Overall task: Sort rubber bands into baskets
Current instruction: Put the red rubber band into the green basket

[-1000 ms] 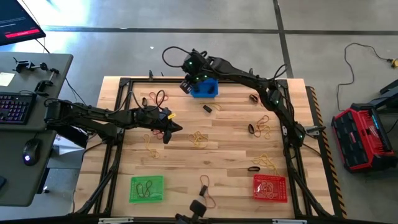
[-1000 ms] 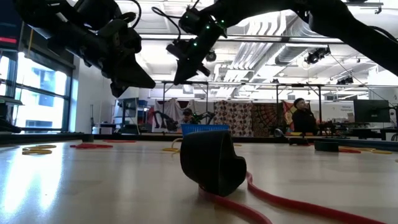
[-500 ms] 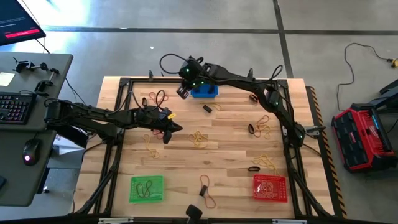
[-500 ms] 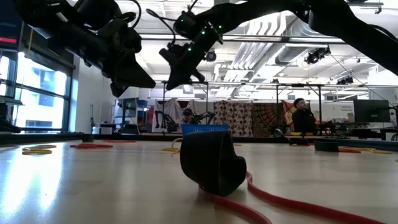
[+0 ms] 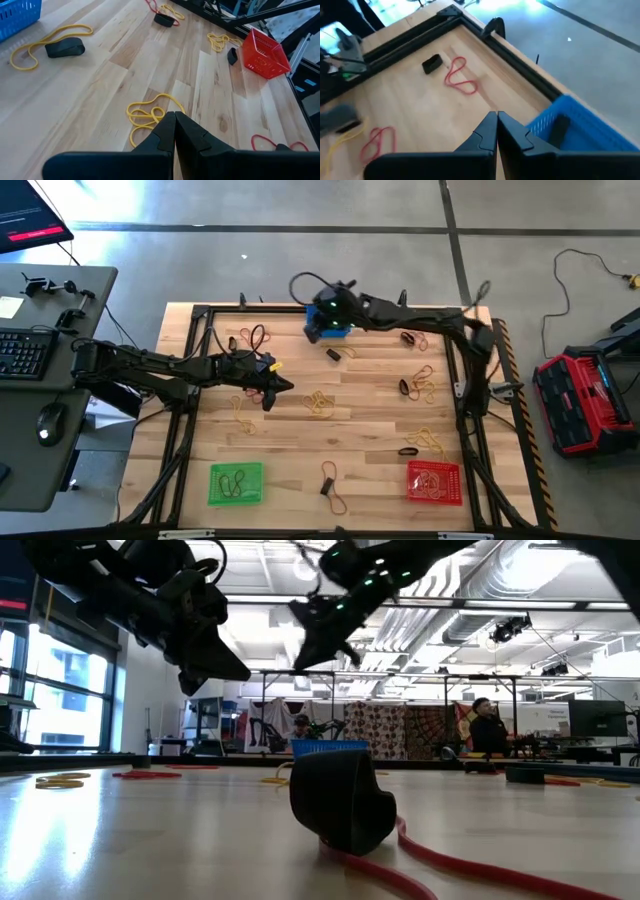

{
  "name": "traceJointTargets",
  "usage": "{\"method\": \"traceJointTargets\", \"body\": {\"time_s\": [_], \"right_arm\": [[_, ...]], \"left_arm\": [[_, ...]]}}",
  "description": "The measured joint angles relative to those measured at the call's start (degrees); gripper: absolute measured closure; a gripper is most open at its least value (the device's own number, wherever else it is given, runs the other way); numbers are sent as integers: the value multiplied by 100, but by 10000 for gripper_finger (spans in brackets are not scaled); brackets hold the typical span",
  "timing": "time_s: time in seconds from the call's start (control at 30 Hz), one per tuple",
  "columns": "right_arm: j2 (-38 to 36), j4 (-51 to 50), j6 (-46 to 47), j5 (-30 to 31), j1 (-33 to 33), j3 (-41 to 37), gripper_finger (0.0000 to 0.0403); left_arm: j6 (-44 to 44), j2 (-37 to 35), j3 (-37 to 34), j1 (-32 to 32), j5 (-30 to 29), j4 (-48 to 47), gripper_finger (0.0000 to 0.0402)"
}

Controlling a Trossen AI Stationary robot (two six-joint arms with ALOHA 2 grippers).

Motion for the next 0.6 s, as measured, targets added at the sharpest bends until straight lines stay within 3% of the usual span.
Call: {"method": "traceJointTargets", "body": {"time_s": [0.3, 0.6], "right_arm": [[-1629, 12, 507, 231, 553, -1759, 403], [-2904, -1710, 1088, 233, 1390, -2296, 403]], "left_arm": [[4, 0, 0, -2, -2, -1, 402], [2, 0, 4, 0, -65, -18, 402]]}}
